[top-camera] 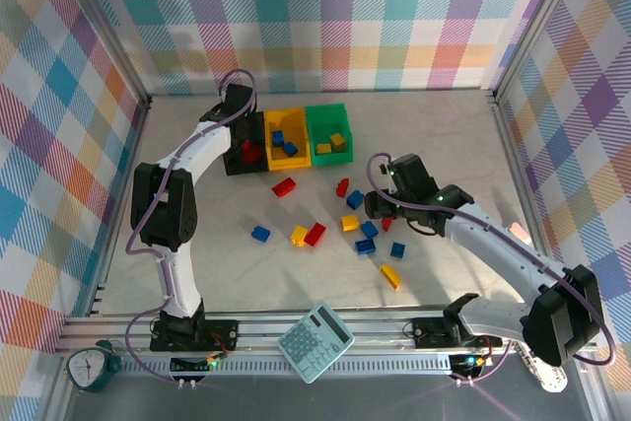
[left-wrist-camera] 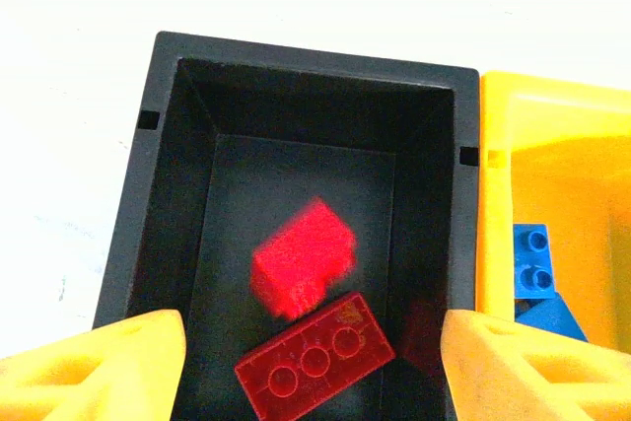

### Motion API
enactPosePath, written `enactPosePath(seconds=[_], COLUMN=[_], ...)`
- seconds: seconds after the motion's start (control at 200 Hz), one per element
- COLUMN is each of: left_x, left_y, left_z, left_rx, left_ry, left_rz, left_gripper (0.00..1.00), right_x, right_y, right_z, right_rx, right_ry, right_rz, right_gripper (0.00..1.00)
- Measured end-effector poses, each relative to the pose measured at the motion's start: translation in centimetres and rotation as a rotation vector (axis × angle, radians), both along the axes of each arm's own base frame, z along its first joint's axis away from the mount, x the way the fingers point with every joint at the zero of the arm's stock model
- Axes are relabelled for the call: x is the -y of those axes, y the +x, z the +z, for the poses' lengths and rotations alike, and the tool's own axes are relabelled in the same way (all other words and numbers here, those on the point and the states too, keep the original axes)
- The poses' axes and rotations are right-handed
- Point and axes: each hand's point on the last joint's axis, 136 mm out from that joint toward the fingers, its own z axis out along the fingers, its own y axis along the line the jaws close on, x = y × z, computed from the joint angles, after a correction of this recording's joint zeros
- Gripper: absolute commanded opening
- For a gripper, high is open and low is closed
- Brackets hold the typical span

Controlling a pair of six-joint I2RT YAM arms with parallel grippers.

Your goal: Sort the legos into containers by color

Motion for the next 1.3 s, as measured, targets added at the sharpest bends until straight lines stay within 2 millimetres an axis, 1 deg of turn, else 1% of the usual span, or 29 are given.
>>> enactPosePath(seconds=[0.08,0.15,0.27,0.435,0.52,0.61,0.69,0.76,0.82,0.885,1.06,1.215,1.3], left_x=[0.0,-0.2,-0.7,-0.6,0.4,1.8,2.5,3.0,3.3,3.5,3.7,3.2,2.8], left_y=[-0.3,-1.3,-4.4,-8.6,-10.8,-13.4,-15.4,-17.0,-18.1,-19.0,-20.2,-21.1,-21.3], left_z=[0.0,0.2,1.3,2.9,2.8,2.0,1.3,1.2,1.5,1.9,2.9,2.4,2.0], left_rx=[-0.003,-0.01,-0.017,0.0,-0.008,-0.035,-0.054,-0.057,-0.046,-0.038,-0.011,-0.024,-0.035], left_ry=[-0.001,-0.012,-0.041,-0.075,-0.088,-0.092,-0.091,-0.092,-0.092,-0.093,-0.085,-0.061,-0.043], left_rz=[0.001,0.01,0.029,0.043,0.026,-0.002,-0.016,-0.025,-0.028,-0.028,-0.02,-0.006,0.002], left_gripper=[0.71,0.71,0.72,0.73,0.74,0.74,0.74,0.74,0.75,0.75,0.75,0.76,0.76], right_x=[-0.1,-0.2,-0.7,-1.7,-2.5,-3.8,-5.0,-5.7,-6.3,-6.6,-6.5,-6.7,-7.0], right_y=[0.0,0.0,0.1,0.3,0.3,0.1,-0.2,-0.2,-0.2,-0.1,0.2,0.5,0.8], right_z=[-0.4,-0.7,-1.5,-3.2,-4.1,-5.0,-6.0,-6.9,-7.7,-8.3,-9.8,-10.9,-11.1], right_rx=[-0.013,-0.023,-0.048,-0.101,-0.127,-0.148,-0.171,-0.189,-0.199,-0.206,-0.227,-0.246,-0.247], right_ry=[-0.005,-0.008,-0.001,0.0,-0.012,-0.03,-0.054,-0.078,-0.099,-0.119,-0.161,-0.179,-0.179], right_rz=[0.002,0.005,0.019,0.042,0.057,0.076,0.09,0.09,0.084,0.075,0.045,0.041,0.04], right_gripper=[0.7,0.7,0.7,0.69,0.71,0.71,0.71,0.72,0.73,0.74,0.73,0.7,0.66])
